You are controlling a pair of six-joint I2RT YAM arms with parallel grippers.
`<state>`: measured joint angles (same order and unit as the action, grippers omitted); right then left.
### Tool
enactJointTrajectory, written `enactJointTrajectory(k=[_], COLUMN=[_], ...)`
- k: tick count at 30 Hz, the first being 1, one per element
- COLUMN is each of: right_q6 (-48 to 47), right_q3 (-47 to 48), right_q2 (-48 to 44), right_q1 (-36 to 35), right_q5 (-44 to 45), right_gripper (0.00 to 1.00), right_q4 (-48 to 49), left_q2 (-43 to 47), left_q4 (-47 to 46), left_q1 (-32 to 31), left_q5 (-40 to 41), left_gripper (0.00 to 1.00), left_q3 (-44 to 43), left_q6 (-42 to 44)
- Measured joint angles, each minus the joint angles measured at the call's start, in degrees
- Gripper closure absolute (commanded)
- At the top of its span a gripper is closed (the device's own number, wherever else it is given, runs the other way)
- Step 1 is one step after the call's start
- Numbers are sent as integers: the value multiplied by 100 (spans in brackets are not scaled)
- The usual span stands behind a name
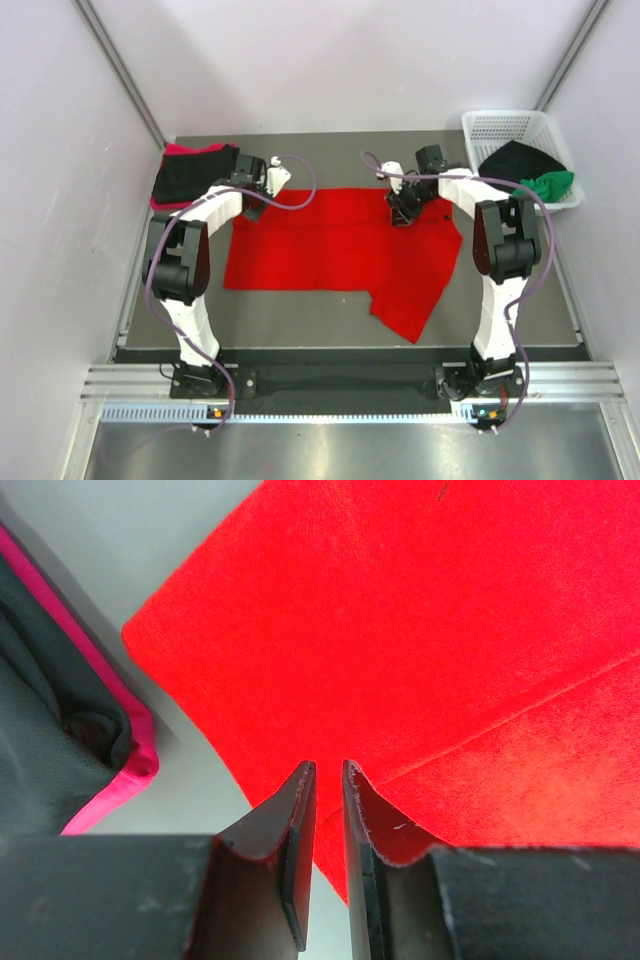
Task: Fold and stack the t-shirts
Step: Fold the tshirt
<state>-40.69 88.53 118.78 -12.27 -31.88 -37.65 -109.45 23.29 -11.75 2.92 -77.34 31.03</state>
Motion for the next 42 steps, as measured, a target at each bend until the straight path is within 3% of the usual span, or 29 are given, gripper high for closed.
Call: enactJointTrajectory(k=[4, 8, 11, 15, 27, 40, 42], right_q6=[116, 166, 214, 269, 501, 798, 868], right_q3=[-94, -269, -310, -544, -951, -1657, -1657], right_q2=[0, 0, -28, -247, -1762, -1888, -1950], right_q1=[-76, -120, -120, -142, -575, -940, -940], right_q5=[260, 487, 616, 807, 1130, 1567, 1644], right_gripper=[73, 88, 93, 95, 94, 93, 81], right_q4=[256, 415, 538, 625, 479, 186, 153], left_q2=[0, 2, 2, 2, 2, 4, 4], left_q4=[-11, -22, -22, -22, -109, -133, -131], left_q1=[0, 0, 0, 0, 0, 44, 44], left_q5=[20, 59, 81, 98, 92, -39, -52], left_gripper=[78, 78, 78, 79, 79, 79, 79], left_q3=[0, 35, 92, 142, 170, 136, 133], left_q6=[17, 20, 20, 42, 50, 42, 39])
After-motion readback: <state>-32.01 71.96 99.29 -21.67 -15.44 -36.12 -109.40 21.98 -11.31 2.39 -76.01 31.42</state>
